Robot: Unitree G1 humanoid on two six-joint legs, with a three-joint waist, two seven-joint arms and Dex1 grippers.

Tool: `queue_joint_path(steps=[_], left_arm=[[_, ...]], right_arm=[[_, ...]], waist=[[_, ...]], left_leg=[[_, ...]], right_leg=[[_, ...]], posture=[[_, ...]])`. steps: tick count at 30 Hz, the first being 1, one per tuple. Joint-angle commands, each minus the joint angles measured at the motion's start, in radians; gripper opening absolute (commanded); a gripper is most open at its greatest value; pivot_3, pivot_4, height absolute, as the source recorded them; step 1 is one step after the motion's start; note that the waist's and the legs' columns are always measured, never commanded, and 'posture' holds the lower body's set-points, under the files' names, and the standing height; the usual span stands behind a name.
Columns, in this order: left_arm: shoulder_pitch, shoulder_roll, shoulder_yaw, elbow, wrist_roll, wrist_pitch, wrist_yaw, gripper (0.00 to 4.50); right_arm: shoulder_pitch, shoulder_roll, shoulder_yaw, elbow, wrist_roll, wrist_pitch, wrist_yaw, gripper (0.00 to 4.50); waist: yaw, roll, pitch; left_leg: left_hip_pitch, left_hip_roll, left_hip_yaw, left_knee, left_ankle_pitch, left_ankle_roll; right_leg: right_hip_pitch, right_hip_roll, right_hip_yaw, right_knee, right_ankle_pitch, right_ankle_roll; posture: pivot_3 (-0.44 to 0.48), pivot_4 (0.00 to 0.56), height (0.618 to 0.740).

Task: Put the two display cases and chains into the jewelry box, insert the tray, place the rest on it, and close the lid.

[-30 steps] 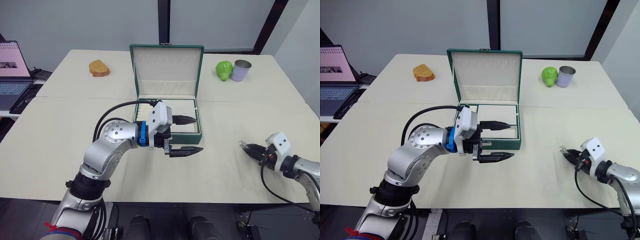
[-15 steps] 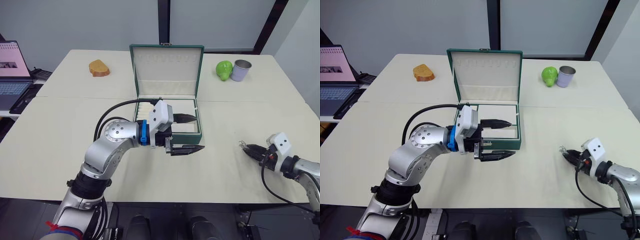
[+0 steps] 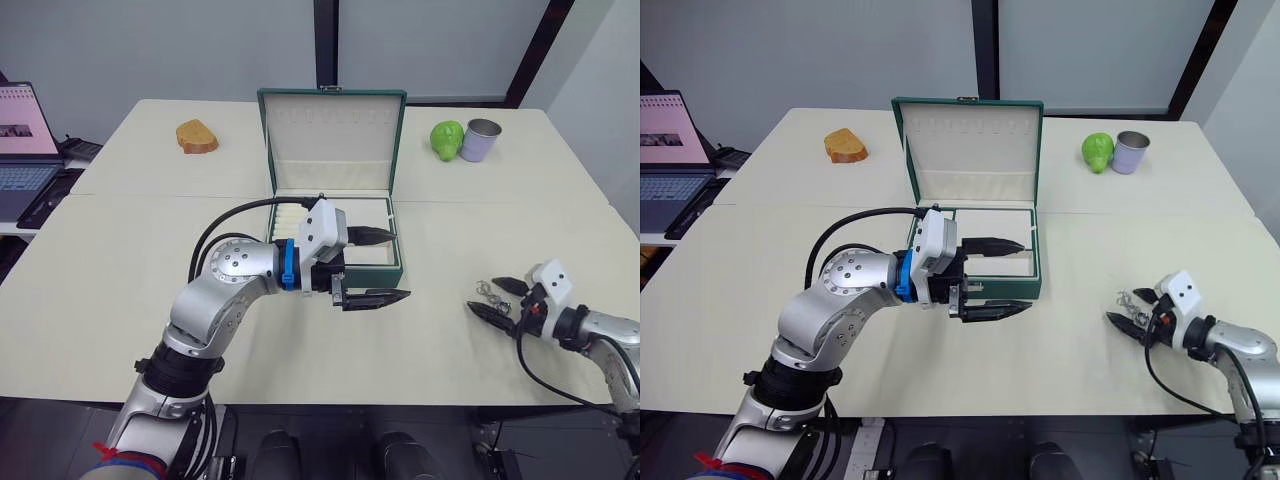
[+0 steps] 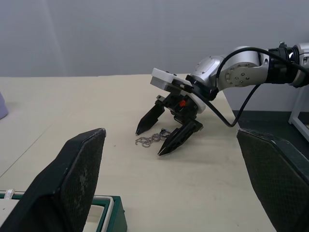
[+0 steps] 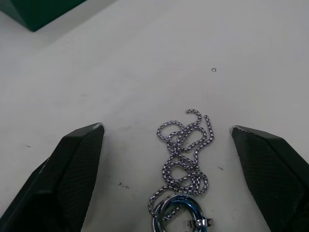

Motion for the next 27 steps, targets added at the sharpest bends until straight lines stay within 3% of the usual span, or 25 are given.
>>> queue_joint_path(steps=[1,2,5,10,16,23,27], left_arm=[[-0.008,-0.003,-0.005,-0.024,0.0,-0.004,0.005,4.5],[-0.007,-0.002,-0.005,-0.026,0.0,-0.003,0.006,4.5],[-0.005,-0.001,-0.003,-0.03,-0.001,0.0,0.008,4.5],[-0.003,0.0,-0.003,-0.033,-0.002,0.002,0.009,4.5],[-0.008,-0.001,-0.005,-0.025,0.0,0.0,0.006,4.5],[-0.01,-0.003,-0.006,-0.023,0.001,-0.002,0.005,4.5],[-0.011,-0.004,-0.007,-0.021,0.002,-0.002,0.005,4.5]], right_arm=[[0.017,0.007,0.029,0.073,-0.042,-0.016,-0.007,4.48],[0.022,0.009,0.03,0.079,-0.041,-0.018,-0.004,4.48],[0.041,0.012,0.038,0.095,-0.046,-0.032,0.0,3.9],[0.066,0.015,0.039,0.077,-0.037,-0.02,0.002,2.31],[0.086,0.016,0.033,0.067,-0.033,-0.019,-0.001,1.2],[0.102,0.014,0.014,0.052,-0.022,-0.013,-0.001,0.25],[0.104,0.014,0.007,0.042,-0.016,-0.008,-0.003,0.06]], waist=[[0.0,0.0,0.0],[0.0,0.0,0.0],[0.0,0.0,0.0],[0.001,-0.001,-0.001],[0.001,-0.002,-0.003],[0.002,-0.002,-0.003],[0.003,-0.002,-0.003]], left_leg=[[0.0,0.0,0.0,0.0,0.0,0.0],[0.0,0.0,0.0,0.0,0.0,0.0],[0.0,0.0,0.0,0.0,0.0,0.0],[0.0,0.0,0.0,0.0,0.0,0.0],[0.0,0.0,0.0,0.0,0.0,0.0],[0.003,0.001,-0.001,0.0,0.0,0.0],[0.012,0.001,-0.002,-0.002,0.0,0.0]], right_leg=[[0.0,0.0,0.0,0.0,0.0,0.0],[0.0,0.0,0.0,0.0,0.0,0.0],[0.0,0.0,0.0,0.0,0.0,0.0],[0.001,0.0,-0.001,0.0,0.0,0.0],[0.001,0.0,-0.001,-0.001,0.0,0.0],[0.006,0.0,-0.003,-0.004,0.0,0.0],[0.018,0.0,-0.004,-0.011,0.0,0.0]], posture=[[0.0,0.15,0.74],[0.0,0.15,0.74],[0.0,0.15,0.74],[0.0,0.15,0.74],[0.0,0.15,0.74],[0.0,0.15,0.74],[0.0,0.15,0.74]])
